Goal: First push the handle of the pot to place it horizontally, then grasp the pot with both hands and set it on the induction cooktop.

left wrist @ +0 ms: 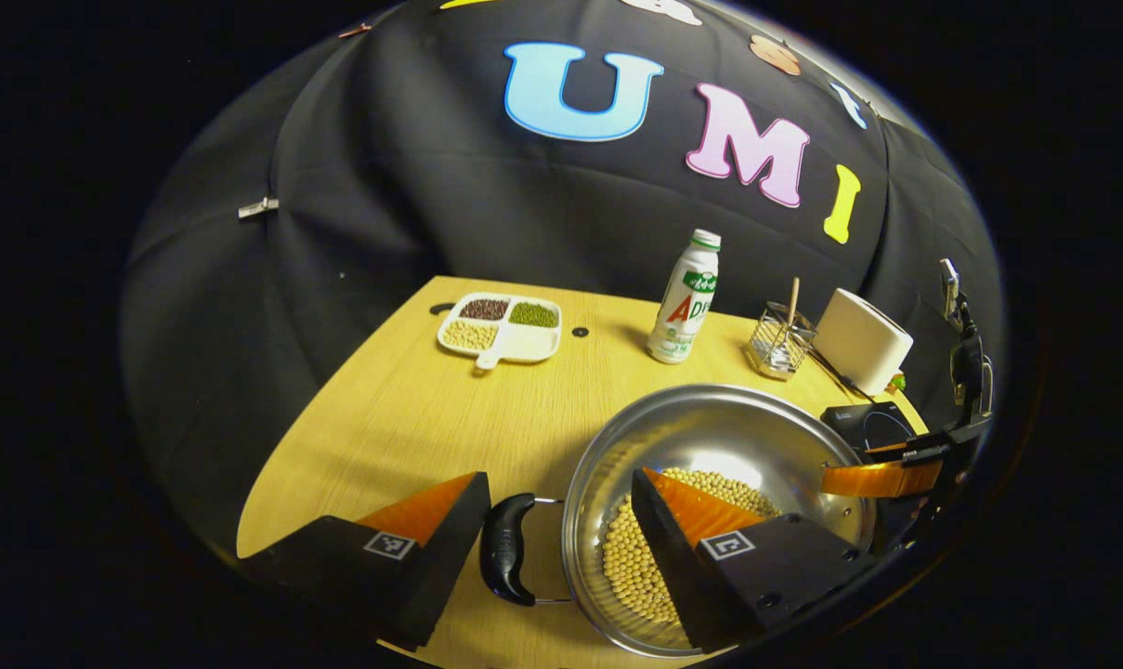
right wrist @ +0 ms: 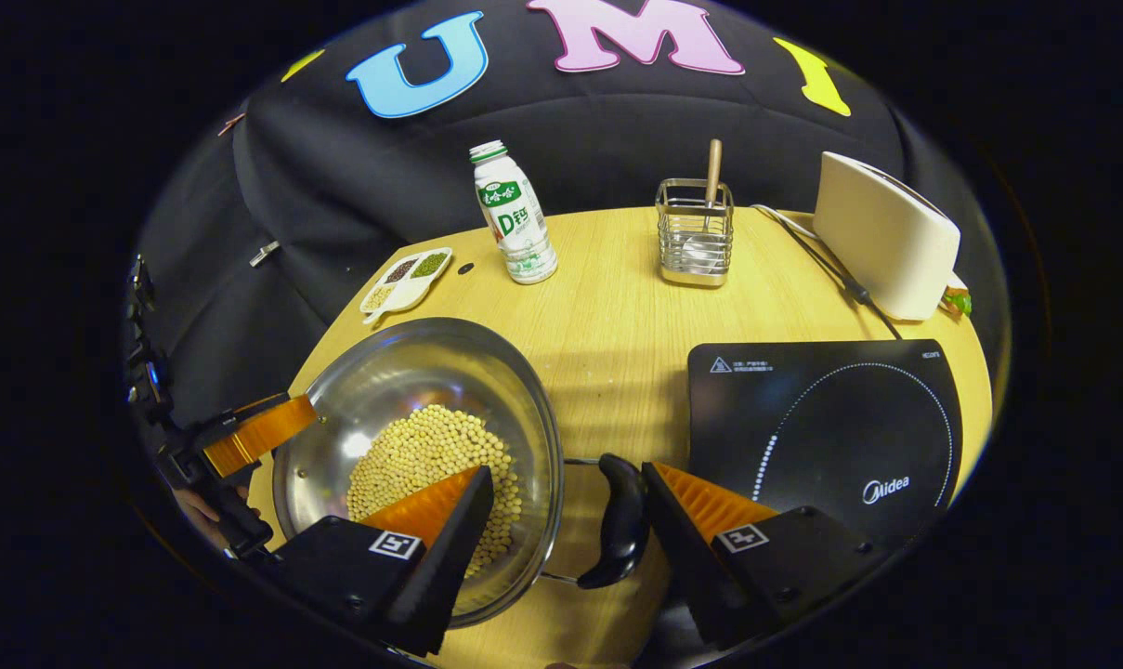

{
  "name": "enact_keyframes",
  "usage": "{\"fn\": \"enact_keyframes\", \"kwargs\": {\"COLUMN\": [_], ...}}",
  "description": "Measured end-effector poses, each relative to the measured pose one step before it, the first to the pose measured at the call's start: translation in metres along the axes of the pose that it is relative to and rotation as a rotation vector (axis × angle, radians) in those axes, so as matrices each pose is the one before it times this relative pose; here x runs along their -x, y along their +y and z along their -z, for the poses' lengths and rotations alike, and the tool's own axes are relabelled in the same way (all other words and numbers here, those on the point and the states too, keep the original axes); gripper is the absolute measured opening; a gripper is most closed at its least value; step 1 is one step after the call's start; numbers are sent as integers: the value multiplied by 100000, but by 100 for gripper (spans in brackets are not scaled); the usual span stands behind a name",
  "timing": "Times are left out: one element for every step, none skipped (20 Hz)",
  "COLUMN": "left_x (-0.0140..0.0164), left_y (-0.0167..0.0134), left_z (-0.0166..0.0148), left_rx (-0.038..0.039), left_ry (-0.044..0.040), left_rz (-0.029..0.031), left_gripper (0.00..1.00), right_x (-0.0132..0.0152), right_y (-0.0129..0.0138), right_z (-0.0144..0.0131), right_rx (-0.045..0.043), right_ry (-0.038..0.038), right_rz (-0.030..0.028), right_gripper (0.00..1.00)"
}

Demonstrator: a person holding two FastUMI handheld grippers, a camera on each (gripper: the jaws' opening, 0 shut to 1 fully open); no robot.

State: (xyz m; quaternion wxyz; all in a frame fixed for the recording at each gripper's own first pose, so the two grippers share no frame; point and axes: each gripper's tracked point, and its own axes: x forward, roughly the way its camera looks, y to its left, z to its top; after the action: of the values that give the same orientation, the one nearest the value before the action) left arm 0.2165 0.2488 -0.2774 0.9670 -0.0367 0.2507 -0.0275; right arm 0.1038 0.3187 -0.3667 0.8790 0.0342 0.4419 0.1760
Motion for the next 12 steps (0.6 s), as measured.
{"fn": "enact_keyframes", "kwargs": {"left_x": [-344,-347,-281,-216,-162,-81,-149,-40,-83,-64,-24,41], "left_y": [302,321,293,247,32,514,527,297,-62,-35,35,87], "left_z": [526,393,347,215,521,630,421,307,9,252,445,306], "left_rx": [-86,146,706,698,130,-590,250,815,1470,757,74,-415], "left_ry": [2062,1436,1163,929,1741,2637,1636,502,94,917,1324,1453], "left_rz": [56,-117,-90,188,898,-1030,-88,229,1262,966,755,253], "left_gripper": [95,95,94,95,93,91,85,83,77,76,73,72], "right_x": [-210,-379,-215,-241,-184,-330,-139,-450,-410,-221,-357,-196], "right_y": [21,-53,104,69,105,152,92,-78,16,-157,-65,-109], "right_z": [-202,127,-142,57,151,46,7,110,357,378,640,233], "right_rx": [408,591,351,277,352,192,236,526,520,380,140,182], "right_ry": [-1052,269,-249,341,231,-31,60,359,1486,1745,1964,1393], "right_rz": [1137,1120,652,393,-30,102,-52,991,295,533,409,586], "right_gripper": [99,99,99,99,99,99,98,97,96,91,87,78]}}
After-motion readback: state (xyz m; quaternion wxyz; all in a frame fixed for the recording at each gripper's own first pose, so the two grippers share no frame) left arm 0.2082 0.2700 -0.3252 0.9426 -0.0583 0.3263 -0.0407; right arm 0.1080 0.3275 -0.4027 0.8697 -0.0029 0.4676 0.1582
